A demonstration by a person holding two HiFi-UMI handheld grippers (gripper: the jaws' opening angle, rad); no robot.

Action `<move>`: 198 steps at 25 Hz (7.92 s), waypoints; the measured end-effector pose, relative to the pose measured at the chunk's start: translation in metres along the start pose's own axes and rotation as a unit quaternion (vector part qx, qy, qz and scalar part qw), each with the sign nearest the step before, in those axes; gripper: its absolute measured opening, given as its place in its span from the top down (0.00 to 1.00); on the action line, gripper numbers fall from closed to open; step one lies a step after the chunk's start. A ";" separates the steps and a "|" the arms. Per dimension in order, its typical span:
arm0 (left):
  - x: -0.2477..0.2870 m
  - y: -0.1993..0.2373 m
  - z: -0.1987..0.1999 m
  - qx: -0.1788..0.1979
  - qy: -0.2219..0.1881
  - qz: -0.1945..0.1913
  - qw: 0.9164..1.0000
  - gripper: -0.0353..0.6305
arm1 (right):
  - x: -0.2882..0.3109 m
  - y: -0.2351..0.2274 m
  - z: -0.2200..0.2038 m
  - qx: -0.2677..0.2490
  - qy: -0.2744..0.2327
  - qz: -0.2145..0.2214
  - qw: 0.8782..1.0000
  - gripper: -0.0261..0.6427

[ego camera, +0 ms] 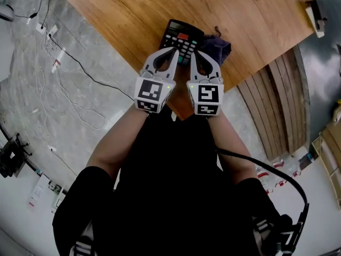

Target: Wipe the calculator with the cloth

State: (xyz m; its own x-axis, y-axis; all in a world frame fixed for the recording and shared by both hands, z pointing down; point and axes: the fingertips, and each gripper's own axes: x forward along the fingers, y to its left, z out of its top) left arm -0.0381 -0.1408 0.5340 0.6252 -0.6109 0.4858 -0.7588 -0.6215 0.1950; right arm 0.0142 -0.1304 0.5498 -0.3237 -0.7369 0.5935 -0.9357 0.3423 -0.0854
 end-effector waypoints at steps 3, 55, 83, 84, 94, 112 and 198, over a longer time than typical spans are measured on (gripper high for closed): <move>0.005 0.001 -0.011 -0.008 0.018 -0.007 1.000 0.94 | 0.009 0.001 -0.005 -0.003 0.015 0.005 1.000 0.94; 0.005 0.016 -0.014 -0.326 0.032 -0.182 0.927 0.84 | -0.037 -0.058 -0.008 0.041 -0.014 -0.077 0.996 0.94; -0.032 -0.005 0.024 -0.386 -0.059 -0.182 0.902 0.84 | -0.057 -0.055 0.065 -0.026 -0.063 -0.057 0.996 0.84; -0.035 -0.009 0.027 -0.384 -0.059 -0.185 0.902 0.84 | -0.058 -0.048 0.071 -0.030 -0.067 -0.049 0.996 0.84; -0.045 -0.023 0.038 -0.403 -0.075 -0.192 0.892 0.84 | -0.067 0.038 0.087 -0.073 -0.086 0.071 0.991 0.84; -0.047 -0.023 0.054 -0.402 -0.105 -0.214 0.884 0.84 | -0.079 -0.023 0.069 -0.052 -0.062 -0.004 0.997 0.84; -0.112 -0.064 0.102 -0.568 -0.130 -0.375 0.721 0.84 | -0.137 -0.021 0.091 -0.094 -0.279 0.039 0.955 0.84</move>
State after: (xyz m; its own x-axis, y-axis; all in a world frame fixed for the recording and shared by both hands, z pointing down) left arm -0.0410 -0.0823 0.3800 0.8391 -0.4749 -0.2652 0.2412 -0.1121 0.9640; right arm 0.0653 -0.0898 0.3981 -0.4640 -0.8832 0.0684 -0.8813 0.4680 0.0645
